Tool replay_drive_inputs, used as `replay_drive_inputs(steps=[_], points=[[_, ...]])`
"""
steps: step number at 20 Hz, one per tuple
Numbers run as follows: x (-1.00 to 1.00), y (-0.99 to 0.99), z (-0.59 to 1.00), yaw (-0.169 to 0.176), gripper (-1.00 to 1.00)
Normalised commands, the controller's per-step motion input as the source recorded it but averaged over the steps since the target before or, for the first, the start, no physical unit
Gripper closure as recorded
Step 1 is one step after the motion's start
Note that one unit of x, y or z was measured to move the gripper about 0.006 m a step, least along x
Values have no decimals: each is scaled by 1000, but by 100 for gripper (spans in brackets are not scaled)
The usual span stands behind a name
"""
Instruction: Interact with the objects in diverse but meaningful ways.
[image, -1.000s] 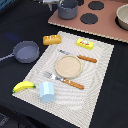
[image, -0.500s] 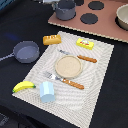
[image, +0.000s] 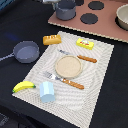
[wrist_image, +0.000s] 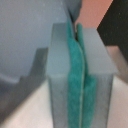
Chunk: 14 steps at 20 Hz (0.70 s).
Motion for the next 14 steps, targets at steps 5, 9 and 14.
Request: replay_drive_inputs(steps=[5, 9, 14], points=[[595, 141, 454, -69, 100], [836, 142, 164, -40, 100], [982, 200, 9, -18, 100]])
